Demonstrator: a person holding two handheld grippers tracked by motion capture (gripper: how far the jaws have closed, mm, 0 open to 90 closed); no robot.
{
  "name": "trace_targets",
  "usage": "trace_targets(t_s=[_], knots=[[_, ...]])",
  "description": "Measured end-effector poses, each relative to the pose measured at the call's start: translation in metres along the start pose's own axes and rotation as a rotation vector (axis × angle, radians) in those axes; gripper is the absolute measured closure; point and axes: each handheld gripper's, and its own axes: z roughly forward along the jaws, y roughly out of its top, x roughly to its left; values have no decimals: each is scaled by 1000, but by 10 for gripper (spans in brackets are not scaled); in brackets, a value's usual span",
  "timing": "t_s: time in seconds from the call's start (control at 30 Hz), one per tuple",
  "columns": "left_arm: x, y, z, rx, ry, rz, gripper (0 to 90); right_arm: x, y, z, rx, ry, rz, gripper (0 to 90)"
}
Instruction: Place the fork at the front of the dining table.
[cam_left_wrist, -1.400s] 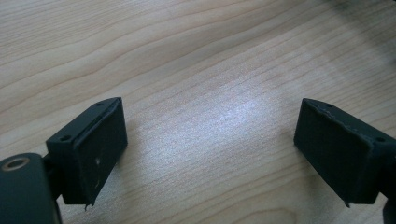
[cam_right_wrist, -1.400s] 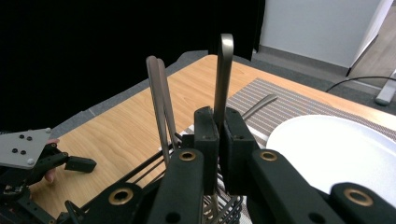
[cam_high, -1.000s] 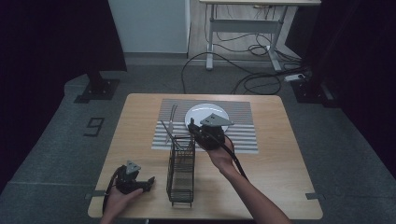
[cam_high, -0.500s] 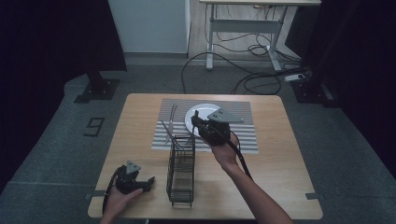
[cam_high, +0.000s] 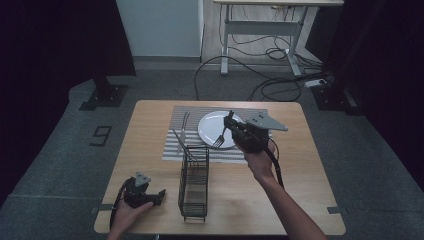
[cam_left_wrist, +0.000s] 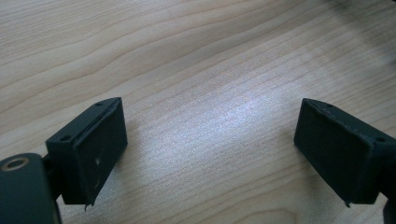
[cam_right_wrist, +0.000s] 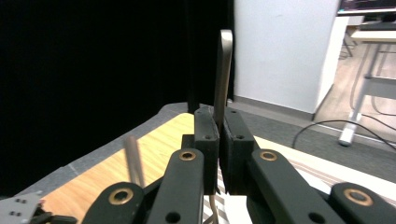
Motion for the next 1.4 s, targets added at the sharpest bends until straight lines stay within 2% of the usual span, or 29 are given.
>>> trace_targets(t_s=[0.4,0.8,0.93,1.13,1.2,1.23,1.4], knots=[[0,0,0,0,2,-2,94,-36,-24,-10,40,-86,42,858],[0,0,0,0,2,-2,94,-63,-47,-13,80,-153,77,858],[0,0,0,-1,2,-2,94,-73,-58,-14,101,-186,79,858],[-1,0,0,-1,5,-4,95,-90,-82,-12,149,-229,110,858],[-1,0,0,-3,5,-4,94,-91,-85,-12,156,-235,112,858],[-1,0,0,-2,5,-4,94,-95,-93,-11,173,-247,109,858],[-1,0,0,-2,4,-5,95,-100,-101,-9,188,-267,115,858]])
